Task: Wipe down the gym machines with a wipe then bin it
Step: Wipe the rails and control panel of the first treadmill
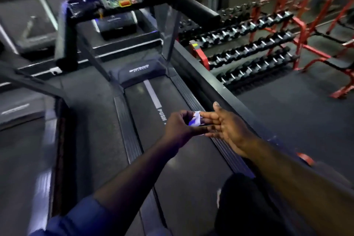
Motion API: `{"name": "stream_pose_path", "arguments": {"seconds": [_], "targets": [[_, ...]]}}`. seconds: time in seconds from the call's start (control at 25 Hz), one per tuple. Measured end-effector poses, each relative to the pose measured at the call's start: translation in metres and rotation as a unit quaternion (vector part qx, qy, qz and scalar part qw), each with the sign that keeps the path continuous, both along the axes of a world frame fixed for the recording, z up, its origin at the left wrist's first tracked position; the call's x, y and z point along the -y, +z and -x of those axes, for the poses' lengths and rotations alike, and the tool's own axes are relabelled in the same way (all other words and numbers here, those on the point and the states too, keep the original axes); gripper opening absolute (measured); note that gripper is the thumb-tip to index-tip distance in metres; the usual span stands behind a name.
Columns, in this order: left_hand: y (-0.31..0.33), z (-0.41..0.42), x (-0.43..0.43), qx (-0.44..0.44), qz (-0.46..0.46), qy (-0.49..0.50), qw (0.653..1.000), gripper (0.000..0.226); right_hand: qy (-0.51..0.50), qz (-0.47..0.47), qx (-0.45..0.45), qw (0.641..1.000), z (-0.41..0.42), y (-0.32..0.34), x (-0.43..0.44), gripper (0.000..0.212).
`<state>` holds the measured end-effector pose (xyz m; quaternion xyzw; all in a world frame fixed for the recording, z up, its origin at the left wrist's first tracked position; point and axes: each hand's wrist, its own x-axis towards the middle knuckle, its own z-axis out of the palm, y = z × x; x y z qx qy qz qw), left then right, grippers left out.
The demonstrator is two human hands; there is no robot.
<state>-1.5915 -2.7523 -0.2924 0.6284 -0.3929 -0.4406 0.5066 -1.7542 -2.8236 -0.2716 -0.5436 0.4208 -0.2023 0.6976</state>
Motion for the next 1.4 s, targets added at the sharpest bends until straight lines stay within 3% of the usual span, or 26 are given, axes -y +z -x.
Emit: {"name": "stream_pose_path", "arguments": {"seconds": [0.12,0.2,0.24,0.36,0.44,0.52,0.68,0.8,1.08,1.4], "targets": [[-0.003,-0.036,0.060,-0.002,0.002,0.085,0.996,0.022,0.050,0.048,-0.004,0.998,-0.044,-0.006,0.077,0.045],[-0.009,-0.065,0.101,-0.026,-0.012,0.103,0.994,0.015,-0.005,0.091,0.013,0.996,-0.074,-0.026,0.129,0.029],[-0.007,-0.080,0.126,-0.045,-0.020,0.108,0.993,0.011,-0.025,0.084,0.022,0.996,-0.089,-0.032,0.160,0.031],[0.037,-0.118,0.199,-0.099,-0.062,0.099,0.988,0.004,0.083,-0.096,0.022,0.992,-0.124,-0.004,0.240,0.044],[0.070,-0.140,0.234,-0.091,-0.074,0.108,0.987,0.005,0.096,-0.166,0.054,0.980,-0.138,0.026,0.279,0.027],[0.111,-0.164,0.260,-0.086,-0.077,0.147,0.982,0.006,0.064,-0.169,0.079,0.980,-0.161,0.065,0.315,0.014],[0.176,-0.208,0.286,-0.076,-0.073,0.185,0.977,0.007,0.060,-0.143,0.090,0.984,-0.222,0.145,0.352,0.021],[0.203,-0.268,0.311,-0.057,-0.047,0.203,0.976,0.008,0.103,-0.124,0.103,0.981,-0.287,0.183,0.378,0.046],[0.208,-0.431,0.393,-0.031,-0.031,0.130,0.990,0.023,0.139,-0.106,0.022,0.984,-0.431,0.193,0.456,0.036],[0.250,-0.552,0.520,0.048,-0.047,0.062,0.996,0.007,0.000,-0.089,0.059,0.994,-0.512,0.226,0.559,0.030]]}}
